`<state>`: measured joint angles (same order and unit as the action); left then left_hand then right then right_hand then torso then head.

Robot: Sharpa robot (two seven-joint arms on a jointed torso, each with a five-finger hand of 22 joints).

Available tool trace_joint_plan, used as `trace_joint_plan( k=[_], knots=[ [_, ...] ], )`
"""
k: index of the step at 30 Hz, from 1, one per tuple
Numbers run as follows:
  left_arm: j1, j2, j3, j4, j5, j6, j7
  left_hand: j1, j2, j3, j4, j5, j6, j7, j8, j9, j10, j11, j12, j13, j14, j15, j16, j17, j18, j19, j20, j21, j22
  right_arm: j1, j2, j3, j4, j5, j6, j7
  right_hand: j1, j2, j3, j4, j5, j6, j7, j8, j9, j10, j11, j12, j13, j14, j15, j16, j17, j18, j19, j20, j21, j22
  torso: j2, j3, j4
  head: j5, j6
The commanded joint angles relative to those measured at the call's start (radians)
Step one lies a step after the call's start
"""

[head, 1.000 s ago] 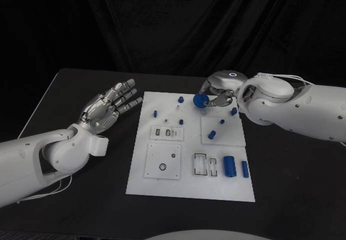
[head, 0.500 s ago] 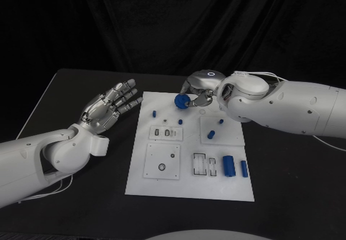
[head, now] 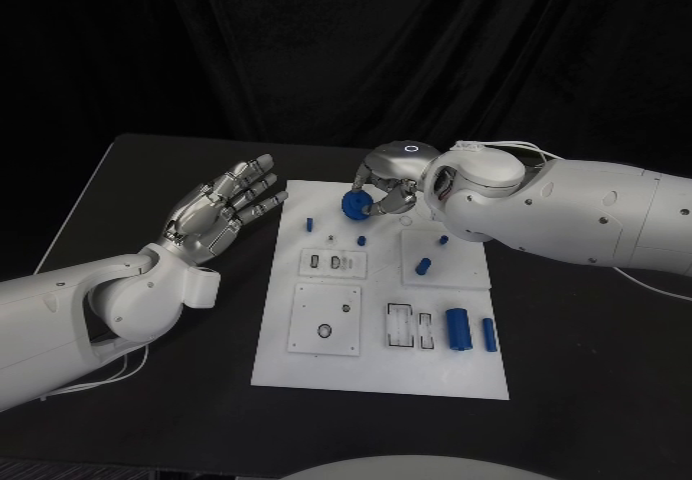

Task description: Assemble the parts on the task board

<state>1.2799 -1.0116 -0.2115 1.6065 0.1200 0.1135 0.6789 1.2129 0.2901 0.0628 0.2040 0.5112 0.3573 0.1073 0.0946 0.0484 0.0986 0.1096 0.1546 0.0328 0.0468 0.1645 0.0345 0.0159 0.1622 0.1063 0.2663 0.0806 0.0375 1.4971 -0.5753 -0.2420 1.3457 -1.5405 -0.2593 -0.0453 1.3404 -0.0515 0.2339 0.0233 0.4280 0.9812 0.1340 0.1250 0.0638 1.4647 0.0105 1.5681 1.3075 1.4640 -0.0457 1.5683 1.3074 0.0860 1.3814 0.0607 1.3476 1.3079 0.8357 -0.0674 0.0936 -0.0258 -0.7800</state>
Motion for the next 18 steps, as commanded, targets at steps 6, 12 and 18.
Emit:
trace_joint_plan(
  k=[6,12,18],
  knots=[
    [0.0,0.002,0.001,0.0,-0.003,0.015,0.02,-0.007,0.001,0.01,0.001,0.007,0.0,0.007,-0.003,0.001,0.001,0.008,0.005,0.001,0.002,0.007,0.004,0.002,0.013,0.001,0.009,-0.004,0.001,-0.005,0.003,0.001,-0.006,0.0,0.017,0.005,-0.015,0.004,0.02,0.003,-0.015,0.013,-0.032,0.082,0.326,0.106,0.019,0.003,0.263,0.107,0.014,0.003,0.263,-0.016,-0.009,0.015,-0.017,0.086,0.0,0.0005,-0.0007,-0.002,-0.004],
    [0.0,0.001,0.001,0.0,-0.003,0.015,0.018,-0.007,0.001,0.01,0.001,0.007,0.0,0.007,-0.003,0.001,0.001,0.008,0.005,0.001,0.002,0.007,0.004,0.002,0.013,0.001,0.009,-0.004,0.001,-0.008,0.011,0.001,-0.016,0.0,0.023,0.004,-0.023,-0.006,0.046,0.009,-0.031,-0.046,-0.006,0.011,0.279,0.106,0.04,0.003,0.263,0.107,0.034,0.003,0.263,-0.004,-0.047,0.036,-0.065,0.061,0.0,0.0006,-0.0029,-0.003,-0.006],
    [0.0,0.002,0.001,0.0,-0.003,0.015,0.017,-0.007,0.001,0.01,0.001,0.007,0.0,0.007,-0.003,0.001,0.001,0.008,0.005,0.001,0.002,0.007,0.004,0.002,0.013,0.001,0.009,-0.004,0.001,-0.015,0.02,0.001,-0.027,0.0,0.034,-0.009,-0.022,-0.021,0.073,0.009,-0.041,-0.159,-0.002,-0.063,0.211,0.106,0.031,0.003,0.263,0.107,0.029,0.003,0.263,0.004,-0.07,0.034,-0.098,0.049,0.0,0.0013,-0.0028,-0.004,-0.007]
  ],
)
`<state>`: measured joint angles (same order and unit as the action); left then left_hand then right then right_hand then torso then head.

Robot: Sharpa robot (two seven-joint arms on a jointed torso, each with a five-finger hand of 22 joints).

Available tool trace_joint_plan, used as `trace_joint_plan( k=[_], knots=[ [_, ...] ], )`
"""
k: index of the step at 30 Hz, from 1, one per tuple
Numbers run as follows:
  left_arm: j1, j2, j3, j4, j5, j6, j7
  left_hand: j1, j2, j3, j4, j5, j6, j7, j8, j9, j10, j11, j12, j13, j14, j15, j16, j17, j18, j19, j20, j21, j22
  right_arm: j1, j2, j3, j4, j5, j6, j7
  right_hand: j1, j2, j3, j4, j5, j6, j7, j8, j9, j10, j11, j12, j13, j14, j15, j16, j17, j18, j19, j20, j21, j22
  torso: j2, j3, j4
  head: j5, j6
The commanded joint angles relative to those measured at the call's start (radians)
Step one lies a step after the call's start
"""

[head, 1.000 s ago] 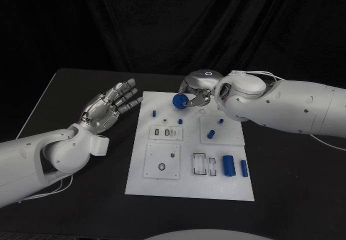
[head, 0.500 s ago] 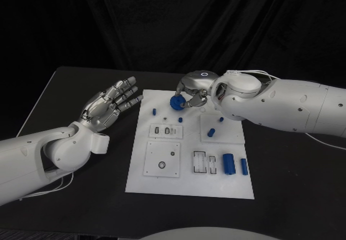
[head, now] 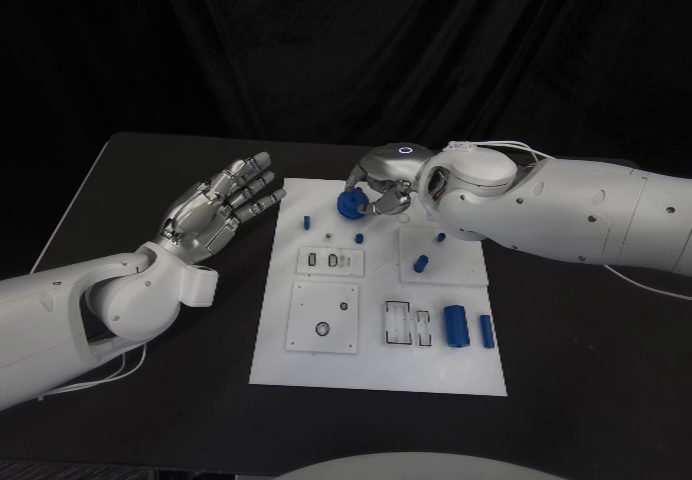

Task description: Assemble the parts on the task board

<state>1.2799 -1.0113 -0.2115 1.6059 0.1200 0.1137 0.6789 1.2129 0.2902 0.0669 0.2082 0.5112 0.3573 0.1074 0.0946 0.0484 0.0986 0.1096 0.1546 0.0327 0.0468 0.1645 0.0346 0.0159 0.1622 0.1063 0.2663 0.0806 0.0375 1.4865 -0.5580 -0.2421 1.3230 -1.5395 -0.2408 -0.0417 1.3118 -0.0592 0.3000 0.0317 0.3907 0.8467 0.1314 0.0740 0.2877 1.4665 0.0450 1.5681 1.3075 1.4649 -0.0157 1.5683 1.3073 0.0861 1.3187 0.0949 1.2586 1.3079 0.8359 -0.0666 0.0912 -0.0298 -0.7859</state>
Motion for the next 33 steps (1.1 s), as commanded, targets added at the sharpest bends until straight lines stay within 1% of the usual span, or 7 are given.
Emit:
trace_joint_plan(
  k=[1,6,7,11,17,21,33],
  knots=[
    [0.0,0.002,0.001,0.001,-0.003,0.015,0.017,-0.007,0.001,0.006,-0.003,0.007,0.0,0.007,-0.003,0.001,0.001,0.008,0.005,0.001,0.002,0.007,0.004,0.002,0.013,0.001,0.009,-0.004,0.001,-0.005,0.004,0.001,-0.006,-0.001,0.019,-0.015,0.008,-0.014,0.01,-0.001,-0.003,-0.039,-0.001,-0.013,-0.022,0.104,-0.005,0.003,0.263,0.106,-0.002,0.003,0.263,0.005,-0.01,-0.001,-0.013,0.047,-0.001,0.0006,-0.0009,0.0,-0.002],
    [0.0,0.002,0.001,0.0,-0.003,0.016,0.015,-0.007,0.001,0.008,-0.003,0.007,0.0,0.007,-0.002,0.001,0.001,0.008,0.006,0.001,0.002,0.008,0.004,0.002,0.013,0.002,0.009,-0.003,0.001,-0.008,0.006,0.001,-0.011,-0.001,0.031,-0.026,0.015,-0.016,0.02,-0.008,0.004,-0.082,-0.003,-0.013,-0.05,0.104,-0.007,0.003,0.263,0.106,-0.004,0.003,0.263,0.009,-0.022,-0.002,-0.031,0.04,-0.001,0.0006,-0.0004,0.0,-0.003],
    [0.0,0.003,0.001,-0.001,-0.003,0.016,0.015,-0.007,0.001,0.008,-0.003,0.007,0.0,0.007,-0.002,0.001,0.001,0.008,0.006,0.001,0.002,0.008,0.004,0.002,0.013,0.002,0.009,-0.003,0.001,-0.009,0.006,0.001,-0.011,-0.001,0.032,-0.027,0.017,-0.016,0.022,-0.009,0.005,-0.129,-0.003,-0.016,-0.068,0.104,-0.007,0.003,0.263,0.106,-0.004,0.003,0.263,0.01,-0.026,-0.002,-0.036,0.038,-0.001,0.0006,0.0001,0.0,-0.004],
    [0.0,0.004,0.001,-0.002,-0.003,0.017,0.015,-0.007,0.001,0.008,-0.003,0.007,0.0,0.007,-0.002,0.001,0.001,0.008,0.006,0.001,0.002,0.008,0.004,0.002,0.013,0.002,0.009,-0.003,0.001,-0.01,0.007,0.001,-0.013,-0.001,0.035,-0.028,0.018,-0.016,0.026,-0.011,0.006,-0.176,-0.006,-0.019,-0.09,0.099,-0.007,0.0,0.259,0.105,-0.004,0.002,0.262,0.012,-0.034,-0.003,-0.047,0.034,0.0,0.0008,0.0027,-0.003,-0.005],
    [0.0,0.005,0.001,-0.004,-0.003,0.019,0.014,-0.007,0.0,0.009,-0.004,0.007,-0.001,0.007,-0.003,0.001,0.0,0.008,0.005,0.001,0.002,0.008,0.004,0.002,0.013,0.002,0.009,-0.003,0.001,-0.01,0.006,0.001,-0.01,-0.001,0.038,-0.027,0.016,-0.015,0.026,-0.009,0.003,-0.151,-0.006,-0.015,-0.086,0.097,-0.008,-0.001,0.259,0.105,-0.004,0.001,0.261,0.012,-0.035,-0.003,-0.049,0.034,0.0,-0.0002,0.0017,-0.001,-0.005],
    [0.0,0.005,0.001,-0.005,-0.003,0.02,0.013,-0.007,0.0,0.009,-0.004,0.007,-0.001,0.007,-0.003,0.001,0.0,0.008,0.005,0.001,0.002,0.008,0.004,0.002,0.013,0.002,0.009,-0.003,0.001,-0.01,0.002,0.001,-0.006,-0.001,0.043,-0.028,0.011,-0.014,0.028,-0.007,-0.001,-0.08,-0.002,0.0,-0.078,0.097,-0.006,-0.001,0.259,0.104,-0.003,0.001,0.26,0.012,-0.036,-0.003,-0.053,0.035,-0.001,0.0,0.0008,0.0,-0.006],
    [0.0,0.006,0.001,-0.007,-0.003,0.022,0.011,-0.007,0.0,0.009,-0.004,0.007,-0.001,0.007,-0.003,0.001,0.0,0.008,0.005,0.001,0.002,0.008,0.004,0.002,0.013,0.002,0.009,-0.003,0.001,-0.015,-0.02,0.001,0.013,-0.001,0.043,-0.025,0.006,-0.016,0.027,-0.005,-0.012,-0.045,-0.001,0.01,-0.081,0.104,-0.004,0.002,0.263,0.105,-0.002,0.002,0.262,0.011,-0.031,-0.001,-0.051,0.04,-0.001,0.0012,0.0012,0.002,-0.006]
  ],
)
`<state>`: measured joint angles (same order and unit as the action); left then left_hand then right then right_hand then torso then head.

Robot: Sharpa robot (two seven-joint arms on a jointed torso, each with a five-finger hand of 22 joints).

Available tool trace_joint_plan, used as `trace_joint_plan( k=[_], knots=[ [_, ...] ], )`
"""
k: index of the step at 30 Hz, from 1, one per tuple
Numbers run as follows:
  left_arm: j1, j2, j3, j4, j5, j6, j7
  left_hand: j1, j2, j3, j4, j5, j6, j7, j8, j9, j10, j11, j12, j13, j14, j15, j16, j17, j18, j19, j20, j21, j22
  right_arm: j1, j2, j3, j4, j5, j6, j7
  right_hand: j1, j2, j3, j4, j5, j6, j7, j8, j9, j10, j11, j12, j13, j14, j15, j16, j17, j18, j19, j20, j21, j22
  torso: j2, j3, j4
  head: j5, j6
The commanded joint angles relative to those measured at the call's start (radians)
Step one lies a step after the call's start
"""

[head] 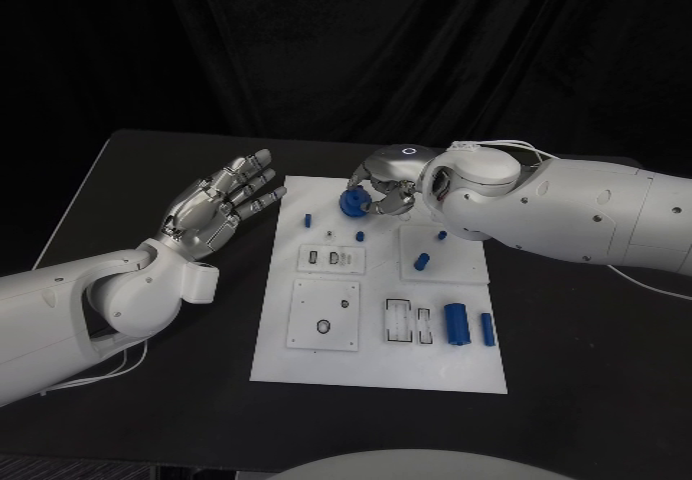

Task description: Assemble the parts on the task board

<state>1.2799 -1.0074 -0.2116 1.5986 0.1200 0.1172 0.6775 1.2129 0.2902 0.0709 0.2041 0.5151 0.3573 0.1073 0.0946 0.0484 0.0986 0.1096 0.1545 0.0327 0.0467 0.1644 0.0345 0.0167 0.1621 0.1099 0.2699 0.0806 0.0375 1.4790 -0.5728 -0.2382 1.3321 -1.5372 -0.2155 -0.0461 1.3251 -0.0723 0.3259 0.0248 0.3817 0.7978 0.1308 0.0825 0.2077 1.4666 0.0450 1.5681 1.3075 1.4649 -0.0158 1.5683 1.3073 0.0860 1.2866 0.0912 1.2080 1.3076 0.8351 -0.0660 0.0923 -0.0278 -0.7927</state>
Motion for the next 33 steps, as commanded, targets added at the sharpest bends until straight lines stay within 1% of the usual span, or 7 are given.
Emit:
trace_joint_plan(
  k=[1,9,13,18,20,25,33],
  knots=[
    [0.0,0.002,0.001,0.0,-0.003,0.018,0.012,-0.007,0.0,0.005,0.001,0.003,-0.001,0.007,-0.003,0.001,0.0,0.008,0.005,0.001,0.002,0.008,0.004,0.001,0.013,-0.001,0.006,-0.003,0.001,-0.008,-0.007,-0.003,0.006,-0.003,0.017,-0.02,-0.008,-0.003,0.002,0.002,-0.003,0.005,0.0,0.001,-0.001,0.104,-0.004,0.002,0.263,0.106,-0.002,0.002,0.263,0.011,0.001,0.002,0.0,0.041,0.0,0.0003,0.0,-0.001,0.0],
    [0.0,0.003,0.001,-0.002,-0.003,0.021,0.011,-0.008,0.0,0.008,0.0,0.003,0.001,0.008,-0.002,0.002,0.001,0.008,0.006,0.001,0.003,0.008,0.004,0.001,0.013,0.0,0.006,-0.002,0.002,-0.011,-0.014,-0.003,0.011,-0.003,0.013,-0.017,-0.007,-0.005,0.002,0.0,-0.012,-0.008,-0.009,-0.012,-0.011,0.104,-0.01,0.003,0.263,0.106,-0.005,0.002,0.263,0.011,0.004,0.001,0.001,0.045,-0.001,0.0002,-0.0025,0.001,-0.001],
    [0.0,0.003,0.001,-0.002,-0.003,0.021,0.01,-0.008,0.0,0.008,0.0,0.003,0.001,0.008,-0.002,0.002,0.001,0.008,0.006,0.001,0.003,0.008,0.004,0.001,0.013,0.001,0.006,-0.002,0.002,-0.012,-0.014,-0.003,0.01,-0.003,0.016,-0.017,-0.004,-0.005,0.003,-0.002,-0.016,-0.033,-0.035,-0.021,-0.026,0.102,-0.029,0.002,0.262,0.106,-0.019,0.002,0.263,0.012,0.005,-0.009,-0.004,0.047,-0.001,0.0,-0.0023,0.001,-0.002],
    [-0.001,0.004,0.001,-0.004,-0.003,0.021,0.009,-0.008,0.0,0.009,0.0,0.003,0.001,0.008,-0.002,0.002,0.001,0.008,0.006,0.001,0.003,0.008,0.005,0.001,0.013,0.001,0.006,-0.002,0.002,-0.013,-0.01,-0.003,0.009,-0.003,0.022,-0.019,-0.004,-0.004,0.003,-0.002,-0.019,-0.036,-0.046,-0.019,-0.031,0.101,-0.036,0.001,0.261,0.105,-0.025,0.002,0.262,0.012,0.006,-0.014,-0.004,0.048,-0.001,0.0002,-0.0016,0.002,-0.005],
    [-0.001,0.004,0.001,-0.004,-0.003,0.022,0.009,-0.008,0.0,0.009,0.0,0.003,0.001,0.008,-0.002,0.002,0.001,0.008,0.006,0.001,0.003,0.008,0.005,0.001,0.013,0.001,0.006,-0.002,0.002,-0.014,-0.007,-0.003,0.007,-0.003,0.026,-0.02,-0.004,-0.002,0.003,-0.002,-0.024,-0.07,-0.051,-0.022,-0.042,0.1,-0.041,0.001,0.261,0.105,-0.029,0.002,0.262,0.012,0.006,-0.019,-0.005,0.049,0.0,-0.0002,-0.0004,0.001,-0.006],
    [-0.001,0.005,0.001,-0.006,-0.003,0.023,0.009,-0.008,0.0,0.009,0.0,0.003,0.001,0.008,-0.002,0.002,0.001,0.008,0.006,0.001,0.003,0.008,0.005,0.001,0.013,0.001,0.006,-0.002,0.002,-0.016,0.002,-0.003,0.002,-0.003,0.022,-0.021,-0.007,0.0,0.002,0.001,-0.038,-0.075,-0.052,-0.021,-0.048,0.099,-0.045,0.0,0.26,0.105,-0.033,0.002,0.262,0.011,0.007,-0.023,-0.007,0.05,0.0,-0.001,0.0003,-0.001,-0.005],
    [-0.001,0.007,0.001,-0.009,-0.003,0.025,0.007,-0.009,0.0,0.01,0.0,0.004,0.002,0.009,-0.002,0.002,0.001,0.008,0.006,0.001,0.003,0.009,0.005,0.001,0.013,0.002,0.006,-0.001,0.002,-0.017,0.01,-0.003,-0.001,-0.003,-0.027,-0.024,-0.02,0.006,-0.006,0.013,-0.071,-0.065,-0.044,-0.017,-0.055,0.096,-0.041,-0.002,0.257,0.103,-0.033,0.0,0.259,0.012,0.004,-0.027,-0.017,0.049,0.0,-0.002,0.0015,-0.001,-0.004]
  ],
)
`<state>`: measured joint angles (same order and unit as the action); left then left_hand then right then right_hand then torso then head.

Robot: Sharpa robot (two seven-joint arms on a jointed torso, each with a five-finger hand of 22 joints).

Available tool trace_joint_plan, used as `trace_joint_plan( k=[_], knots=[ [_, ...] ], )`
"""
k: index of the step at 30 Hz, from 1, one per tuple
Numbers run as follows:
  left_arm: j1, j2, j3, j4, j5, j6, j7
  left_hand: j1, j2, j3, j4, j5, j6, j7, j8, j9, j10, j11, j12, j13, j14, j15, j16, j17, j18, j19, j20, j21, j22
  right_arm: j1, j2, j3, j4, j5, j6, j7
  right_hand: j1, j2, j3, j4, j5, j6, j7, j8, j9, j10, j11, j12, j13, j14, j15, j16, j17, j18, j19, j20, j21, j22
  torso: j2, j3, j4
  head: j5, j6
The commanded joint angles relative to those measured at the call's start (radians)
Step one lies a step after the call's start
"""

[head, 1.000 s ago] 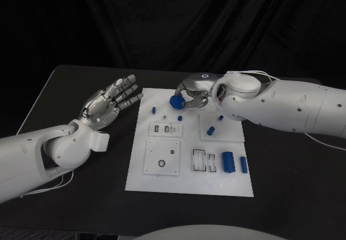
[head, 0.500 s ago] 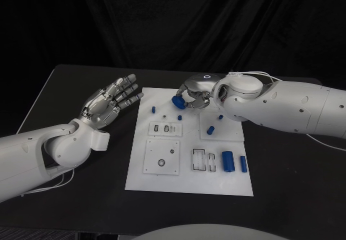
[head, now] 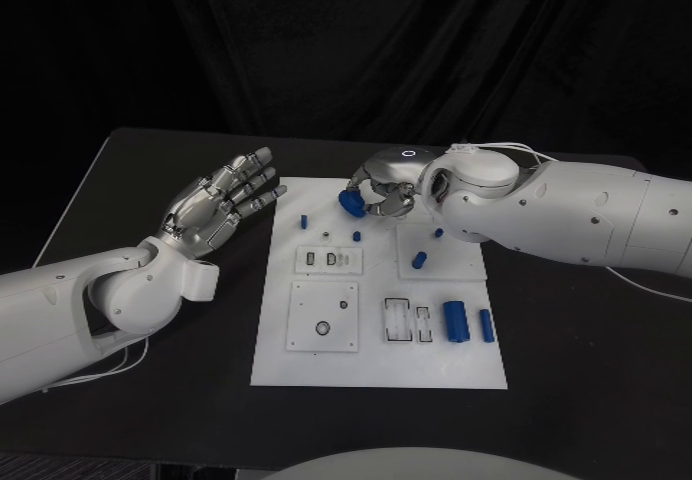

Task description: Assemble the parts on the task board

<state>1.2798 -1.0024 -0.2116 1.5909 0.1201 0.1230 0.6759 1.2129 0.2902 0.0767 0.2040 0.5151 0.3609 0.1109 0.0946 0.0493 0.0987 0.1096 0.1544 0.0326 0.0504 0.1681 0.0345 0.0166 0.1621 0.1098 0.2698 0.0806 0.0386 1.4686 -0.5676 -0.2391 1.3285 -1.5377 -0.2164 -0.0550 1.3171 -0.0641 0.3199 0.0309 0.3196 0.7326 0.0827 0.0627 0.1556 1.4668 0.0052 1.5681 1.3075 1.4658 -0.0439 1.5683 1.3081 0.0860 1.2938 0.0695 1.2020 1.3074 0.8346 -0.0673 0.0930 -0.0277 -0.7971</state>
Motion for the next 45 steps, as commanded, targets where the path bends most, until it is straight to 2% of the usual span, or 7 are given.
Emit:
trace_joint_plan(
  k=[1,11,17,27,33,39,45],
  knots=[
    [-0.001,0.002,0.001,-0.001,-0.003,0.019,0.008,-0.009,0.0,0.005,0.0,0.004,-0.002,0.005,-0.002,0.001,0.001,0.008,0.007,0.001,-0.001,0.005,0.005,0.001,0.013,0.002,0.006,-0.001,0.001,-0.007,0.005,-0.002,0.002,-0.003,-0.029,-0.015,-0.013,-0.003,-0.002,0.008,-0.013,-0.004,0.007,0.002,-0.005,0.094,0.0,-0.002,0.257,0.102,-0.004,0.0,0.258,0.013,-0.004,-0.004,-0.013,0.049,0.001,-0.0007,0.0015,-0.002,0.0],
    [-0.001,0.005,0.001,-0.005,-0.003,0.023,0.004,-0.009,0.001,0.007,0.0,0.004,-0.003,0.006,-0.002,0.001,0.001,0.009,0.007,0.001,-0.001,0.005,0.005,0.001,0.013,0.002,0.007,-0.001,0.001,-0.007,0.007,-0.002,0.001,-0.003,-0.064,-0.017,-0.005,-0.003,-0.008,0.003,-0.03,-0.121,0.013,-0.011,-0.04,0.08,0.007,-0.01,0.247,0.099,0.002,-0.004,0.251,0.016,-0.014,0.001,-0.033,0.044,0.0,-0.0009,0.0,0.0,0.0],
    [-0.001,0.005,0.001,-0.004,-0.003,0.024,0.004,-0.009,0.001,0.007,0.0,0.004,-0.003,0.006,-0.002,0.001,0.001,0.009,0.007,0.001,-0.001,0.005,0.005,0.001,0.013,0.002,0.007,-0.001,0.001,-0.007,0.005,-0.002,0.003,-0.003,-0.078,-0.009,-0.005,-0.003,-0.009,0.003,-0.032,-0.13,0.013,-0.011,-0.042,0.079,0.007,-0.01,0.246,0.098,0.003,-0.004,0.251,0.016,-0.015,0.001,-0.035,0.043,0.001,0.0,0.0,0.001,-0.001],
    [-0.002,0.004,0.001,-0.005,-0.003,0.024,0.005,-0.01,0.001,0.009,0.0,0.005,-0.003,0.006,-0.002,0.001,0.0,0.009,0.006,0.001,-0.001,0.006,0.005,0.001,0.013,0.002,0.007,-0.001,0.002,-0.007,-0.004,-0.002,0.007,-0.003,-0.068,-0.002,-0.006,0.0,-0.011,0.005,-0.038,-0.088,0.014,-0.002,-0.037,0.08,0.008,-0.01,0.247,0.099,0.003,-0.003,0.252,0.016,-0.012,0.002,-0.034,0.045,0.001,0.0008,-0.0009,0.001,-0.001],
    [-0.002,-0.002,0.001,-0.001,-0.003,0.024,0.006,-0.01,0.001,0.01,0.0,0.005,-0.003,0.006,-0.002,0.001,0.0,0.009,0.007,0.001,-0.001,0.006,0.005,0.001,0.013,0.002,0.007,-0.001,0.002,-0.007,-0.027,-0.002,0.018,-0.003,-0.088,0.001,-0.023,0.004,-0.038,0.024,-0.12,-0.073,0.018,0.0,-0.046,0.084,0.012,-0.008,0.249,0.101,0.007,-0.002,0.255,0.015,-0.006,0.006,-0.037,0.052,0.001,0.0008,-0.002,0.005,0.001],
    [-0.002,-0.015,0.001,0.008,-0.003,0.015,0.008,-0.01,0.001,0.011,0.0,0.005,-0.002,0.006,-0.002,0.001,0.001,0.01,0.007,0.001,0.0,0.006,0.005,0.001,0.013,0.003,0.007,-0.001,0.002,0.002,-0.092,-0.002,0.06,-0.003,-0.137,0.001,-0.047,0.008,-0.073,0.053,-0.173,0.018,0.024,0.016,-0.04,0.1,0.016,0.0,0.26,0.105,0.009,0.003,0.263,0.009,0.016,0.008,-0.018,0.069,0.0,0.0012,-0.0022,0.007,0.008],
    [-0.002,-0.025,0.001,0.021,-0.003,-0.001,0.014,-0.01,0.0,0.013,-0.001,0.005,0.001,0.006,-0.001,0.001,0.001,0.01,0.009,0.002,0.0,0.006,0.006,0.002,0.013,0.003,0.008,0.0,0.002,0.025,-0.214,-0.002,0.152,0.005,-0.174,-0.013,-0.033,0.015,-0.082,0.056,-0.146,0.07,0.028,0.027,-0.038,0.104,0.018,0.003,0.263,0.105,0.01,0.003,0.263,0.003,0.041,0.009,0.008,0.088,0.0,0.0016,-0.005,0.005,0.021]
  ],
)
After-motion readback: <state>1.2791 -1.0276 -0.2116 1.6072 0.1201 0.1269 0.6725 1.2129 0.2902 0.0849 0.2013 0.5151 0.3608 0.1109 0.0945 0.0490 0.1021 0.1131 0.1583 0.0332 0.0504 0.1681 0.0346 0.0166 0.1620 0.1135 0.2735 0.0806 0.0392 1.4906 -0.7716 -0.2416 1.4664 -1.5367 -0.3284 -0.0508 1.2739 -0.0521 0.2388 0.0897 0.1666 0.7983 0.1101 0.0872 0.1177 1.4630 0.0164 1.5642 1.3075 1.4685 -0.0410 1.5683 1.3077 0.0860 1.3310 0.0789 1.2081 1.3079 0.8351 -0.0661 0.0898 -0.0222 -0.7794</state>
